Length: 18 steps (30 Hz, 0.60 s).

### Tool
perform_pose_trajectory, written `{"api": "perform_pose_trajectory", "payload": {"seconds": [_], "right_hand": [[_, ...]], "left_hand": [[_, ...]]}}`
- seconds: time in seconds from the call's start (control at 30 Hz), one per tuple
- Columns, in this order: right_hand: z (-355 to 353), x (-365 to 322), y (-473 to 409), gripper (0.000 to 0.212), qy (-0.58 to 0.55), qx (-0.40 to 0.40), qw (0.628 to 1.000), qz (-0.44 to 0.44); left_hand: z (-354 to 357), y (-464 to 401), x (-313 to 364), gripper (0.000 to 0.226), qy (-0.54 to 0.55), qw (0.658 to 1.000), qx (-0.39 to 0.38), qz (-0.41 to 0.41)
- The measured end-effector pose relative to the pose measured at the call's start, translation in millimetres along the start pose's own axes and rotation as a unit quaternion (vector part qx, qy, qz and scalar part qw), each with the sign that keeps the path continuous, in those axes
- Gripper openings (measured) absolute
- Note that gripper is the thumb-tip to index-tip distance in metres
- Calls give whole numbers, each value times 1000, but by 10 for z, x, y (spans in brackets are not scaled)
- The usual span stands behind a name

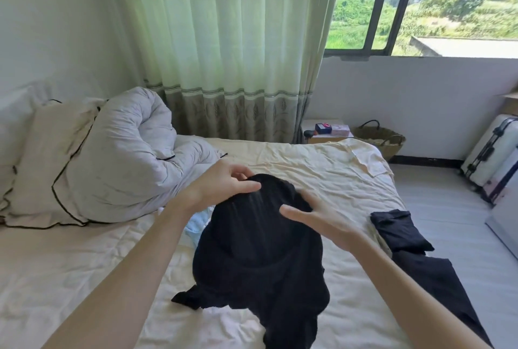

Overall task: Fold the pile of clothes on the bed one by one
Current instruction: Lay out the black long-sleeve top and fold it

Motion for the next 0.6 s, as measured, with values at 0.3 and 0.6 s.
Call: {"api": "perform_pose_trajectory", "payload": {"seconds": [0.3,0.6], "right_hand": [[-81,-659,-93,6,233,108,949,-183],[-647,-737,-172,26,269,213,927,-152]], "left_hand": [[-151,37,168,7,-193,973,118,51],[-832,692,-1217,14,-261,922,260,-118]]}}
Point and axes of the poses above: each hand's wrist, its own y-axis away from the middle knuckle, its own z-axis out of the palm, x = y × z, the point moved 10 cm from there along -y, towards the middle knuckle, and after that the axes turned 2 degrees about -y, right-handed, at the moved point
